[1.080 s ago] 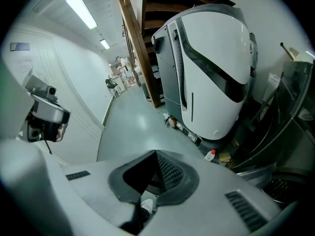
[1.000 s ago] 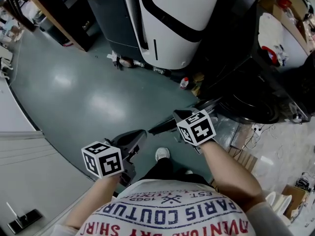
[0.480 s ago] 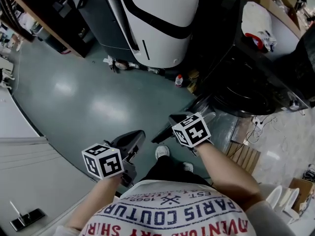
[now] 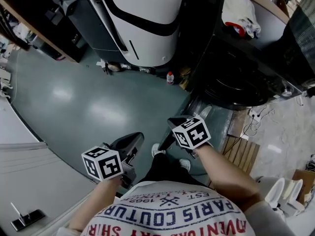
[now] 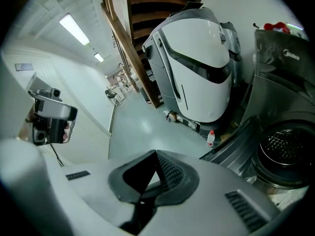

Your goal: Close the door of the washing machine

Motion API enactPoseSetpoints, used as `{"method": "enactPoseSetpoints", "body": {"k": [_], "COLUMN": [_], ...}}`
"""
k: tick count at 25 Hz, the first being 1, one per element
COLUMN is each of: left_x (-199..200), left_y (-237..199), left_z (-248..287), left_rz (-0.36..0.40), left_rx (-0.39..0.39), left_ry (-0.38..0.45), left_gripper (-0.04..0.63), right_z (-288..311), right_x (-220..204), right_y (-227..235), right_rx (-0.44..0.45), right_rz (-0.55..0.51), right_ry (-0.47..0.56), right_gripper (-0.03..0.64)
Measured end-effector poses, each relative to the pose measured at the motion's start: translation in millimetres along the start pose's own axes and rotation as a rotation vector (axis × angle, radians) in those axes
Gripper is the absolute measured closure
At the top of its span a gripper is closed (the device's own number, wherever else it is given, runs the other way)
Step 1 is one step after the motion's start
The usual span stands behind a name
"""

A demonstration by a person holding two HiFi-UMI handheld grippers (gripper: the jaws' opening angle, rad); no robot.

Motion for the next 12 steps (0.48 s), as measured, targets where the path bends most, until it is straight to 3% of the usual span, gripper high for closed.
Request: {"method": "enactPoseSetpoints", "body": {"k": [12], "left_x": [-25.0], "left_y": [42.3], "left_z": [31.9], "left_rz": [0.021], "left_rx": [-0.018], "left_ry": [-0.03], "left_gripper": [0.568], "right_z": [-40.4], "right_x": [-52.2], "right_y": [26.6], "right_rx": [0.02], "right_rz": [0.121], "right_ry": [0.047], "right_gripper": [0.595]}}
Point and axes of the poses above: the fingertips, and each gripper's own axes: z forward along the fingers, y to its right, x out of its top, the point moved 2 cm from there along -z, backward along the fingers, and after that the axes turned 8 degrees about -y, right-handed, at the moved point
